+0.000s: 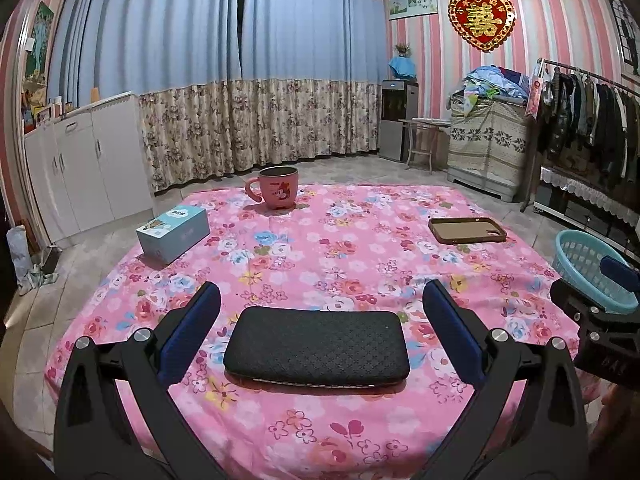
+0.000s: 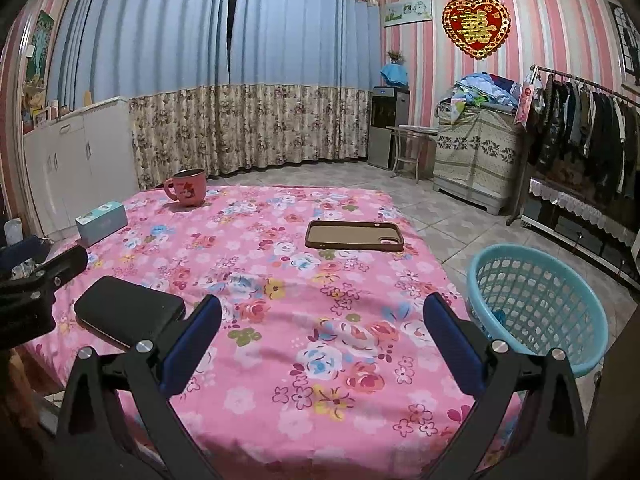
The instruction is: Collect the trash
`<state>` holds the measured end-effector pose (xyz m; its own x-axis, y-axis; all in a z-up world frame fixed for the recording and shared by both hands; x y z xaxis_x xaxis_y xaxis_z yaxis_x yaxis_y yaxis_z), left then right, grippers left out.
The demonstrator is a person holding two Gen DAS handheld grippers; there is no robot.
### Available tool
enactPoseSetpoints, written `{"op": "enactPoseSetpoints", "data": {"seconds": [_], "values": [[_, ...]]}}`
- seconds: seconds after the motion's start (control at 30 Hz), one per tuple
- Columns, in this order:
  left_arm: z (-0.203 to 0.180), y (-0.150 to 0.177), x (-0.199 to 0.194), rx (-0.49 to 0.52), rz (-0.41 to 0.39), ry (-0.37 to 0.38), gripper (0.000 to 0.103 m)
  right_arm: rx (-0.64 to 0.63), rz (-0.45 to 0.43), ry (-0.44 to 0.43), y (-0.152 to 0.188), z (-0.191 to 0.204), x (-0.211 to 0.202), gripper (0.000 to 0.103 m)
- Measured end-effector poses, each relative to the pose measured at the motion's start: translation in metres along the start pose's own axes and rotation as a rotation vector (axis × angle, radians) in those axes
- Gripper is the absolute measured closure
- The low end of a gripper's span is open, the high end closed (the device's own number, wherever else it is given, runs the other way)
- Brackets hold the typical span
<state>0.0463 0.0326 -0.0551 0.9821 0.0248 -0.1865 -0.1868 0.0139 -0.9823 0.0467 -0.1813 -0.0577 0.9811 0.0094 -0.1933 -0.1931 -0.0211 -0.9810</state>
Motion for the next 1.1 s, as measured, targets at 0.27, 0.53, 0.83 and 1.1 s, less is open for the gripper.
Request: {"op": "enactPoseSetpoints", "data": {"seconds": [0.27,0.53,0.83,1.1], "values": [[-0.0001,0.0002,-0.0007,0.000,0.003,0.001,0.005,0.005,-0.001,0.003,0.0000,-0.0009,-0.0005,0.004],[-0.0003,-0.0001,-0.0013,-0.001,0.001,0.002,0.005,0.006,0.000,0.003,-0.0002,-0.0006,-0.0006,0.004],[-0.0009,-0.0002,-0.0028,0.004,-0.001,0.005,0.005,0.003,-0.004,0.002,-0.0014,-0.0018,-0.0014,0.004],[-0.0013,-0.0004,-0.0030,0.004,0.000,0.004,0.005,0.002,-0.004,0.003,-0.0011,-0.0019,-0.0014,0.004]]}}
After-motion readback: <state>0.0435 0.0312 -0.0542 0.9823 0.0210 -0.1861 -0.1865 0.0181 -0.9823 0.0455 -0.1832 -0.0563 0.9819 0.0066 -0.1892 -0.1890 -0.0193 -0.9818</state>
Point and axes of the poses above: each gripper's, at about its wrist camera, not at the fingertips, and x roughly the way its jaws point, z to its left, y to its underside, the point moved 6 cm from there along x, roughly the way its jaws point, and after that the axes turned 15 degrees about -z, right-handed, at the moved point
